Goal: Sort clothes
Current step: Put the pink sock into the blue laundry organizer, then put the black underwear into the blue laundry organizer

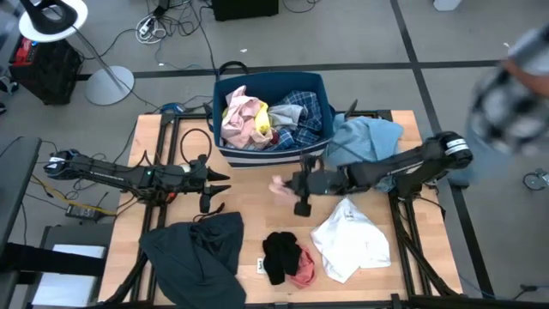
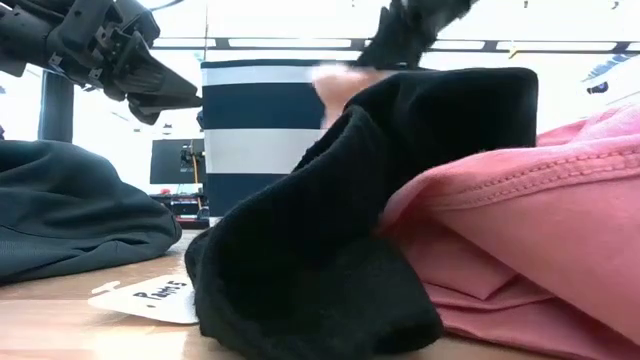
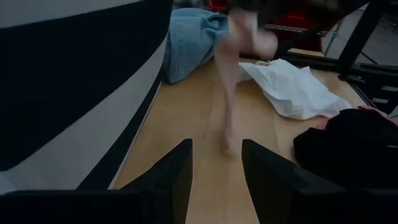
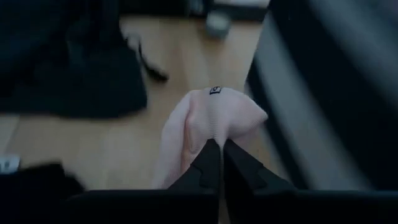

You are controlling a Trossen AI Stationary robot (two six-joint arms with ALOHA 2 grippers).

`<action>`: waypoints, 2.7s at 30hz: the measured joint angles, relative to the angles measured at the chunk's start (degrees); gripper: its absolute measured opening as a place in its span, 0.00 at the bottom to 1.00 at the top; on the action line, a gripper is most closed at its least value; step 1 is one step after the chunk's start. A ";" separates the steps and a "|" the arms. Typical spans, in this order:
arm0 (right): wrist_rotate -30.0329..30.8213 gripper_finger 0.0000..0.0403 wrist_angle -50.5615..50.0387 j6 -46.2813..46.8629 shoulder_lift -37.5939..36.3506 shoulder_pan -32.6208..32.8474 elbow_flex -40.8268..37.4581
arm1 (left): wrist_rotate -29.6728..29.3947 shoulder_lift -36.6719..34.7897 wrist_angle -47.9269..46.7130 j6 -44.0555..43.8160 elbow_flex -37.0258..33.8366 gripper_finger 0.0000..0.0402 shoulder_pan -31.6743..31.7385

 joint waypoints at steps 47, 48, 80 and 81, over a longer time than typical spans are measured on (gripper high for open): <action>-10.55 0.57 -31.45 -3.16 7.02 -26.73 32.50 | -0.31 0.00 0.22 -0.02 0.02 0.36 0.01; -10.63 0.57 -32.55 -3.15 5.93 -25.87 32.49 | -0.31 0.00 0.22 -0.02 0.02 0.36 0.00; -16.19 0.57 -21.05 21.14 5.90 10.26 8.40 | -0.04 -0.02 0.21 0.36 0.07 0.36 0.02; -17.20 0.57 -19.66 21.48 6.73 10.37 8.31 | -0.04 -0.02 0.07 0.33 0.07 0.36 0.02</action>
